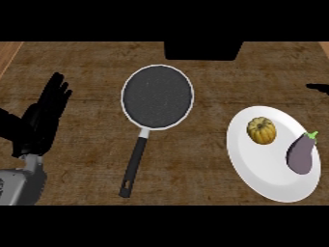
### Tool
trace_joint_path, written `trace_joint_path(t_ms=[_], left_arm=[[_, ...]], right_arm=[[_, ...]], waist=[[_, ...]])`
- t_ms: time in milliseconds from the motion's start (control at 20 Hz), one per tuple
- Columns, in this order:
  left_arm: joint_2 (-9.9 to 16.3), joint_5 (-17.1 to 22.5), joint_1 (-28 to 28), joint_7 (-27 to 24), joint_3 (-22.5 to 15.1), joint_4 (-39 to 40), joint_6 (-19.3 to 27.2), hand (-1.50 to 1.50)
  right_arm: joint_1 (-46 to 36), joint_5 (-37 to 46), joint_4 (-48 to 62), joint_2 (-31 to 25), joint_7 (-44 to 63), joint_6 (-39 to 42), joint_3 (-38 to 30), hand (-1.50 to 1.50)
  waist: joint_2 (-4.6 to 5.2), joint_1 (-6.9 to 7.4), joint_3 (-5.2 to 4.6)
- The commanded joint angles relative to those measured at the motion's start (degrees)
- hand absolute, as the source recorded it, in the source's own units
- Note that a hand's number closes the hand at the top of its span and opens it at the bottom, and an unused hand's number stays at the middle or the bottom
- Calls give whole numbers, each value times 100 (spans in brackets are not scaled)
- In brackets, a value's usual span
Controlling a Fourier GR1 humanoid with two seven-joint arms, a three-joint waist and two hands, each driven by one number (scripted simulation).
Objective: Pick the squash from the plate and place it in the pan
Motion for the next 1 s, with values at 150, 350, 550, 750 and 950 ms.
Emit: trace_joint_path(t_ms=[150,350,550,750,950], left_arm=[[-139,-43,164,-30,172,-45,-90,0],[-75,-13,114,-197,289,223,-281,0],[-205,-217,32,89,224,-23,-92,0],[-132,-143,117,113,381,-158,-327,0],[-306,-302,613,-10,272,-410,-335,0]], right_arm=[[-158,392,-430,341,504,665,291,-150],[-454,824,-740,329,898,804,555,-150],[-51,1156,-1222,298,1008,876,438,-150],[-197,1348,-1453,1115,1744,857,521,-150],[-758,1385,-1108,1475,1846,1117,362,-150]], waist=[[-24,-93,4],[-19,-84,1],[-28,-121,5],[-28,-97,4],[-24,-60,4]])
